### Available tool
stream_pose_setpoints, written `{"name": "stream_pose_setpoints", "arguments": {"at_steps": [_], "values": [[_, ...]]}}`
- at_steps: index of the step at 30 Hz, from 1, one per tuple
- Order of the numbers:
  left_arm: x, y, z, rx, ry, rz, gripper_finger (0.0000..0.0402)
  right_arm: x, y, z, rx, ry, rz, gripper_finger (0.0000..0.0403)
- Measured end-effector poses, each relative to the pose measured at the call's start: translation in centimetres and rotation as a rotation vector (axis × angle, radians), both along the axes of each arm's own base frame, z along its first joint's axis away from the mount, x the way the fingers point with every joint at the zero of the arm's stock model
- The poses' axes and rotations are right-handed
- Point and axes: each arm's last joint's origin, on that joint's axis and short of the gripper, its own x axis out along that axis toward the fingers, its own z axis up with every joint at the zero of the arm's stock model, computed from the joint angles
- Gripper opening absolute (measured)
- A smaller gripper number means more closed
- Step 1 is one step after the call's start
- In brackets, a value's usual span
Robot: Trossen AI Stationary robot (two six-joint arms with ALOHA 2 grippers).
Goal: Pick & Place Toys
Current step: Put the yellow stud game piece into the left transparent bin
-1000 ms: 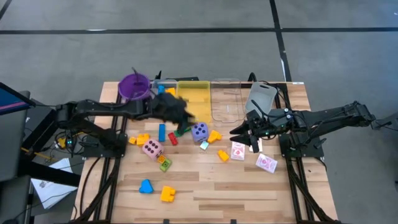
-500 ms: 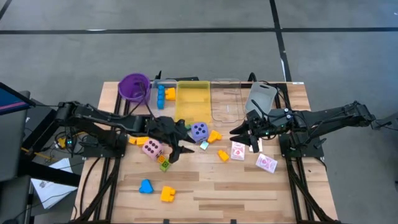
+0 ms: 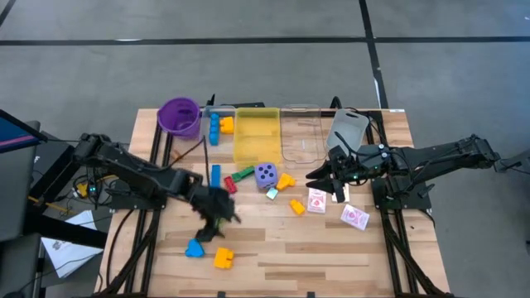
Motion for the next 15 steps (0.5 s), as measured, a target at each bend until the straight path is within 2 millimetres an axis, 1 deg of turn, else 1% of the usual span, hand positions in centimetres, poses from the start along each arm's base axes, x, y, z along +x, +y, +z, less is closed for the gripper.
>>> {"name": "stream_pose_setpoints", "arguments": {"at_steps": [3,7,11,13,15], "values": [[-0.9,-2.2,0.0,-0.031,0.020,-0.042,0.0314,0.0,0.0,0.0,-0.001,0.000,0.001,0.0179],[-2.4,-4.3,-0.1,-0.040,0.070,-0.089,0.0338,0.0,0.0,0.0,-0.029,-0.003,0.009,0.0179],[-4.1,-6.0,-0.3,-0.015,0.117,-0.164,0.0346,0.0,0.0,0.0,-0.066,-0.007,0.021,0.0179],[-4.5,-6.7,-0.3,-0.021,0.106,-0.193,0.0346,0.0,0.0,0.0,-0.075,-0.007,0.023,0.0179],[-4.5,-7.1,-0.1,-0.036,0.081,-0.179,0.0347,0.0,0.0,0.0,-0.077,-0.007,0.024,0.0179]]}}
